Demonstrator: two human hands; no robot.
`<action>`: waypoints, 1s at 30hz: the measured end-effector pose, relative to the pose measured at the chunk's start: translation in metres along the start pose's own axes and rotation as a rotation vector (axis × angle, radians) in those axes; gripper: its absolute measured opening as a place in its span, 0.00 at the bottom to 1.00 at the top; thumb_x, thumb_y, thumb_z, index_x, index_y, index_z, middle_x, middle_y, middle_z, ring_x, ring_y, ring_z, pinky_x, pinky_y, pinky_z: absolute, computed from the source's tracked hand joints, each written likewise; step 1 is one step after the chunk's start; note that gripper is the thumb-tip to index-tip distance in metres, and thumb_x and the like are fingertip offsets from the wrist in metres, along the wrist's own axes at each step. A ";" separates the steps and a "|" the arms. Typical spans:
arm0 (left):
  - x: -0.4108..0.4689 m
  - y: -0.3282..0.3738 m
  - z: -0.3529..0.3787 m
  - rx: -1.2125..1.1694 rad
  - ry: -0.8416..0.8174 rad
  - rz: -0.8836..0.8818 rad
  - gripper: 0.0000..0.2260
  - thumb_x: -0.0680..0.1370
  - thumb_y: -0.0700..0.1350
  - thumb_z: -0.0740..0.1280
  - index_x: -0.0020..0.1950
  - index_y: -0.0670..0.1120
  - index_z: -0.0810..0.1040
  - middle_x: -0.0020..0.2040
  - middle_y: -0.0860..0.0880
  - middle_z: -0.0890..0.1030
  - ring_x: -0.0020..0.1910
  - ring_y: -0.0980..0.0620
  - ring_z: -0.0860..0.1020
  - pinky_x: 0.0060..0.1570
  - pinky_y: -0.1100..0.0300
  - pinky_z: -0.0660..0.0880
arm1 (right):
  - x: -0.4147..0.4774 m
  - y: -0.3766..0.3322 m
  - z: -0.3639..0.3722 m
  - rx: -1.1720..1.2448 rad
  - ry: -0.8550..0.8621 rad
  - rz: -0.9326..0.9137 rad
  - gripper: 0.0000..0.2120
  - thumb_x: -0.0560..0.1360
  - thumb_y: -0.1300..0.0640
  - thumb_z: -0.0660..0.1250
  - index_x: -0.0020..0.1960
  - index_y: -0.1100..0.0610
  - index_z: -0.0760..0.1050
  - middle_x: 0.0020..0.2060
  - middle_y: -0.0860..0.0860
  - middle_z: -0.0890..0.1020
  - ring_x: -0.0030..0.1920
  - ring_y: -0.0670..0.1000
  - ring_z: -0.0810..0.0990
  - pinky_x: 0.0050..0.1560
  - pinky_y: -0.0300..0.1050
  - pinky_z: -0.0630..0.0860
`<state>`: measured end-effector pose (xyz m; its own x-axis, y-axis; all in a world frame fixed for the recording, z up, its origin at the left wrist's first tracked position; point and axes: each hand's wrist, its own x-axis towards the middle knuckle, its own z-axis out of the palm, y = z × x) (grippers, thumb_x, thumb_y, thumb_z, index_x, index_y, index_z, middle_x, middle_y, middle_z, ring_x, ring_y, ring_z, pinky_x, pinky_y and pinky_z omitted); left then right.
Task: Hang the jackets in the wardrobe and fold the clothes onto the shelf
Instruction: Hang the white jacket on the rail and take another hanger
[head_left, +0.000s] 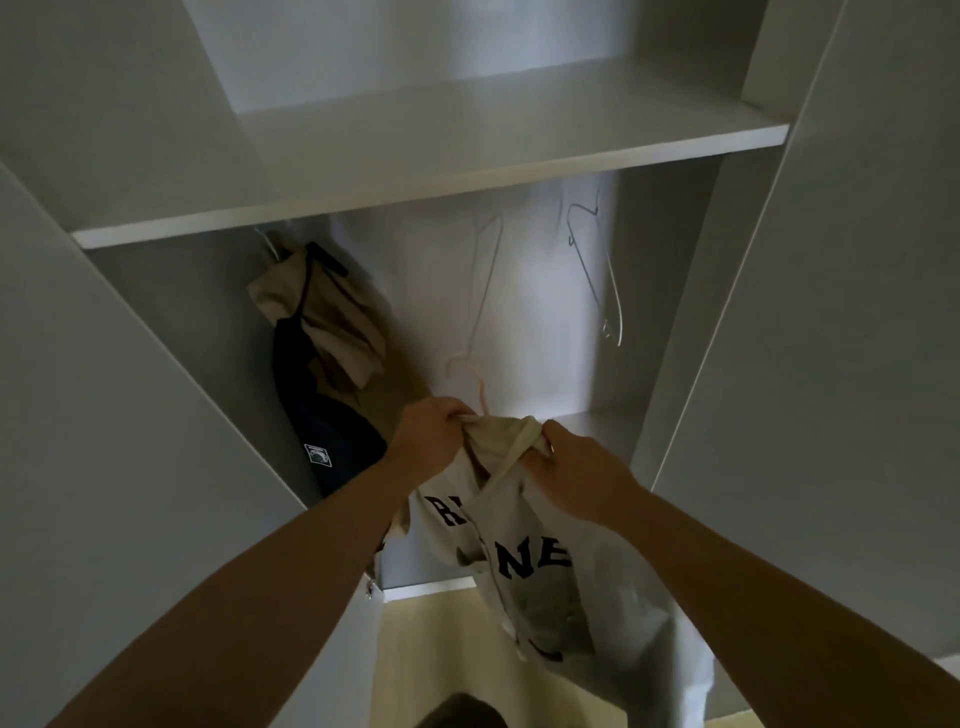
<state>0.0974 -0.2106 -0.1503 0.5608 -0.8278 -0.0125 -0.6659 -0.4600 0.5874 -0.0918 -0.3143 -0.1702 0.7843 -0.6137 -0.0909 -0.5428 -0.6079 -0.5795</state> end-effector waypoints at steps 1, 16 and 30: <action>0.005 -0.005 -0.001 -0.078 -0.028 -0.029 0.14 0.81 0.34 0.59 0.55 0.42 0.84 0.51 0.43 0.84 0.41 0.54 0.77 0.39 0.75 0.70 | 0.003 0.002 0.002 0.022 0.022 -0.001 0.17 0.78 0.33 0.50 0.43 0.46 0.64 0.30 0.46 0.76 0.29 0.43 0.76 0.31 0.40 0.68; 0.212 -0.041 -0.076 -0.375 -0.151 -0.084 0.16 0.85 0.50 0.59 0.71 0.48 0.72 0.63 0.49 0.79 0.41 0.49 0.85 0.52 0.53 0.82 | 0.059 -0.036 0.057 0.036 0.164 0.270 0.21 0.77 0.30 0.49 0.41 0.45 0.69 0.28 0.44 0.78 0.30 0.43 0.78 0.34 0.41 0.72; 0.304 0.024 -0.012 -0.444 -0.285 0.046 0.36 0.78 0.39 0.65 0.82 0.47 0.50 0.67 0.43 0.76 0.35 0.50 0.86 0.40 0.58 0.83 | 0.073 -0.074 0.077 0.127 0.382 0.522 0.20 0.78 0.32 0.52 0.42 0.45 0.70 0.30 0.45 0.78 0.32 0.44 0.78 0.39 0.44 0.77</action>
<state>0.2576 -0.4690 -0.1302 0.3390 -0.9268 -0.1616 -0.3792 -0.2918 0.8781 0.0284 -0.2754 -0.1968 0.2533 -0.9616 -0.1056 -0.7649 -0.1322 -0.6305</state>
